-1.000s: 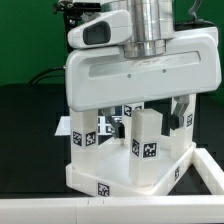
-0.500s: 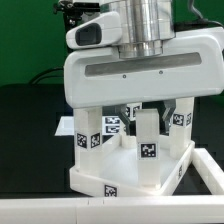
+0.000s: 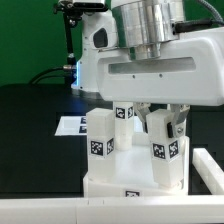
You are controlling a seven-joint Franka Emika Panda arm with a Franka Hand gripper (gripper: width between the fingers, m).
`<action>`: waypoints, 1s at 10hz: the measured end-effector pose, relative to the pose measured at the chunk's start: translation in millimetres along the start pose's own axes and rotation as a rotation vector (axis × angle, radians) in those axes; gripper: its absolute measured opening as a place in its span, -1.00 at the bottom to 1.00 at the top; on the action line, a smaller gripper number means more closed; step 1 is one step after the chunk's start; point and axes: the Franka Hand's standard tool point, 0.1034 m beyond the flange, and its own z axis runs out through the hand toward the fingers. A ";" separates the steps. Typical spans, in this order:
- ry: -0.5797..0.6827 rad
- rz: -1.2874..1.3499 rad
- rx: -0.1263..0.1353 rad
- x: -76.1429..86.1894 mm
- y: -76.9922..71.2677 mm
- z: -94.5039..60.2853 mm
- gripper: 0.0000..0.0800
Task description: Assemble desk
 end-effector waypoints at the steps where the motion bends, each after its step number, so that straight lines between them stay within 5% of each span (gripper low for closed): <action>1: -0.003 0.082 0.001 -1.0 -0.3 0.2 -0.29; 4: -0.032 0.416 0.005 -12.3 -6.0 2.8 -0.29; 6: -0.033 0.336 0.007 -13.7 -6.9 3.0 -0.29; 8: -0.004 -0.129 0.007 -15.6 -11.2 4.0 0.48; 10: -0.002 -0.310 0.008 -15.7 -11.6 4.1 0.58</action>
Offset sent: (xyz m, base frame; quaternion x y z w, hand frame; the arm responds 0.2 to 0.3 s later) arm 0.0093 0.0209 -0.0001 -0.0019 0.0205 0.2913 0.9564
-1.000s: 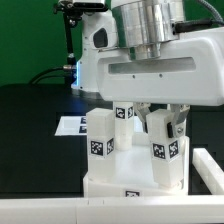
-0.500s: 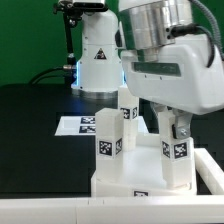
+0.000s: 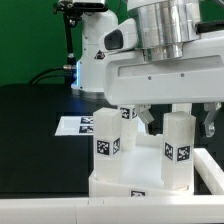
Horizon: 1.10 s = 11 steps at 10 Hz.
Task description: Assemble desk
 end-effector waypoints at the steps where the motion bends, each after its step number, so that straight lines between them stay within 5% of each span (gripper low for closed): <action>1: 0.000 -0.063 0.000 0.2 0.3 0.0 0.62; 5: 0.004 -0.762 -0.101 -6.5 -6.9 0.6 0.62; 8: 0.004 -0.736 -0.096 -6.8 -7.0 0.9 0.49; 9: 0.005 -0.709 -0.096 -6.8 -7.0 1.0 0.04; 10: 0.009 -0.621 -0.092 -7.0 -7.4 0.8 0.04; 11: 0.018 -0.448 -0.090 -7.5 -8.9 -0.3 -0.29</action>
Offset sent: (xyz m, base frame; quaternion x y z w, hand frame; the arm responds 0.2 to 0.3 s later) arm -0.0004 0.0069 0.0044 -0.0961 0.0129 -0.5168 0.8506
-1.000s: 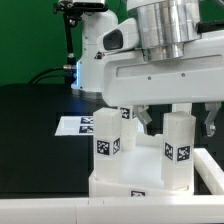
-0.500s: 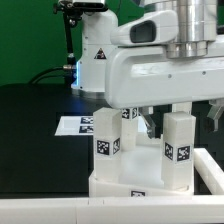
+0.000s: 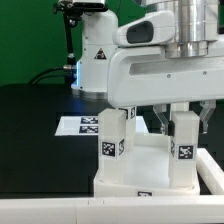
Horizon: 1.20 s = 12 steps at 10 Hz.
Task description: Assemble desk
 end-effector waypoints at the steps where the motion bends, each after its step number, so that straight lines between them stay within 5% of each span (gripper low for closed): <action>1: 0.001 0.151 -0.002 -0.2 -1.8 -0.8 -0.29; 4: -0.041 0.725 0.031 -4.7 -21.4 4.3 -0.29; 8: -0.052 0.974 0.046 -2.5 -19.8 4.3 -0.29; 11: -0.046 0.852 0.047 -1.9 -20.3 3.8 -0.29; 12: -0.038 0.651 0.053 -0.2 -22.5 2.1 0.19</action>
Offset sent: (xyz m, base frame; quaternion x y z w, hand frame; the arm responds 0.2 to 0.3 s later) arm 0.0145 0.0310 -0.0087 0.0144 -0.0547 0.4820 0.8743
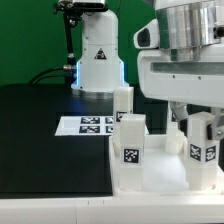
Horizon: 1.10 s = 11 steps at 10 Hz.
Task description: Assemble desk
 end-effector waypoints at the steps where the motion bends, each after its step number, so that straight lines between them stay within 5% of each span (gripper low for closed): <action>1: -0.001 -0.077 0.005 -2.8 -2.9 -1.8 0.52; 4: -0.001 -0.222 0.002 -6.1 -2.9 -2.3 0.62; 8: -0.014 -0.925 -0.061 -10.7 -3.8 -1.6 0.62; 11: -0.016 -1.048 -0.060 -8.0 -1.0 -1.2 0.57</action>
Offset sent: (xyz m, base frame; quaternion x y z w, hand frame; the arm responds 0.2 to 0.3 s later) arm 0.0000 0.0000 0.0000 0.0000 0.0000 -0.1296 0.9916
